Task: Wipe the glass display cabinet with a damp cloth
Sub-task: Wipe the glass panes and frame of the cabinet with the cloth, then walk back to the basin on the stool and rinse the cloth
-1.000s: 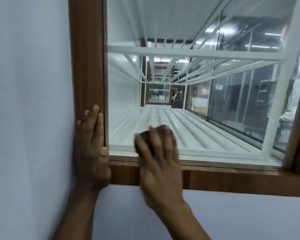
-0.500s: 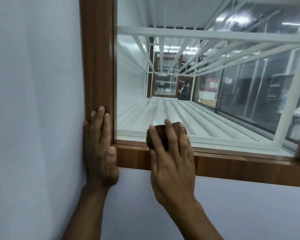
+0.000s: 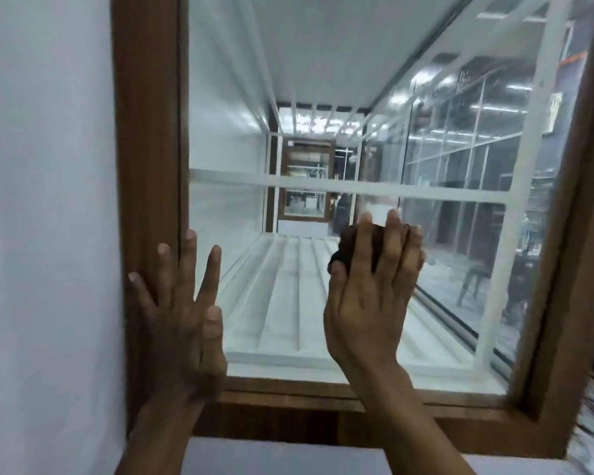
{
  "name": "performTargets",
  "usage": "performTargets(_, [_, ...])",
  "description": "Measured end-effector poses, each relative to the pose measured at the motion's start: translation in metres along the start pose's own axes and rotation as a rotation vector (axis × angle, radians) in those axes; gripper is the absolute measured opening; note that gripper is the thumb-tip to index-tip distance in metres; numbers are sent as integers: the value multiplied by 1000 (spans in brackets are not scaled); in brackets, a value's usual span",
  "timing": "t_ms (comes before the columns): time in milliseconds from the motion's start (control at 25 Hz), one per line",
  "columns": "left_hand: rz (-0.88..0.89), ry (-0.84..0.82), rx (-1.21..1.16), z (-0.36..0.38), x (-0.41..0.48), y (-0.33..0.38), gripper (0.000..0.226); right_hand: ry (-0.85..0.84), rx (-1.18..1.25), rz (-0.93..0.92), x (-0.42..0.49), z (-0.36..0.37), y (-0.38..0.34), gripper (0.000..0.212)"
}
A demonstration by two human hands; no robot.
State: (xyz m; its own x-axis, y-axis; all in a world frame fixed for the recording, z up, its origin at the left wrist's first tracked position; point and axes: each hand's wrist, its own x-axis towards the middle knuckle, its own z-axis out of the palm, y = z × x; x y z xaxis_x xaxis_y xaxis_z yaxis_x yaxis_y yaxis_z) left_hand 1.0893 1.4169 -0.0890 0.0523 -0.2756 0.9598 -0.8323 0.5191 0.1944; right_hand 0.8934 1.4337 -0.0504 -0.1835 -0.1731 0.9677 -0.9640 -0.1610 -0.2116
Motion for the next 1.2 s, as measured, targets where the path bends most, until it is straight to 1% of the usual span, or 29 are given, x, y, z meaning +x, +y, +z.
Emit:
performTargets(40, [-52,1,37,-1,25,16,62,25,23,27,32,-3,-5,63])
performTargets(80, [-93,-8,74,-2,45,30,62,17,34,-74,52,-1,-16,63])
performTargets(160, [-132,-14,106,-5,93,57,61,-96,26,-437,78,1,-42,60])
performTargets(200, [-123,-13,97,-10,126,69,60,-99,12,-522,102,-1,-45,58])
performTargets(240, [-102,-17,92,-16,160,80,60,-60,5,-496,135,-6,-41,56])
performTargets(320, [-61,-44,84,-33,228,98,59,55,24,-213,215,-22,-33,52])
performTargets(360, [-41,-61,82,-39,259,104,59,102,42,-115,254,-30,-38,51])
performTargets(400, [-20,-80,84,-44,287,110,59,111,57,-125,286,-34,-46,50])
performTargets(480, [1,-120,101,-52,326,116,60,53,66,-391,318,-31,-80,47])
performTargets(520, [-6,-136,108,-57,343,117,60,23,71,-491,331,-29,-94,45])
performTargets(560, [-20,-144,112,-63,358,117,61,10,67,-509,346,-31,-101,44])
performTargets(680, [-48,-180,95,-75,378,122,61,70,23,-318,398,-50,-88,40])
performTargets(720, [-52,-208,90,-76,376,128,62,94,-2,-309,408,-57,-78,37])
performTargets(800, [-49,-292,71,-75,362,145,63,136,-58,-361,408,-70,-58,28])
performTargets(880, [-34,-403,71,-71,340,168,68,121,-98,-345,385,-85,-31,22])
performTargets(960, [-20,-503,83,-64,317,193,76,57,-131,-296,353,-103,1,23])
performTargets(1000, [-8,-543,84,-59,306,206,79,-8,-140,-274,337,-113,19,27])
performTargets(1080, [3,-618,61,-52,285,232,85,-238,-86,-205,309,-136,47,37])
performTargets(1120, [0,-652,42,-48,275,243,88,-385,-19,-128,299,-149,58,39])
performTargets(1200, [-4,-722,9,-41,250,270,88,-660,121,102,284,-179,85,43])
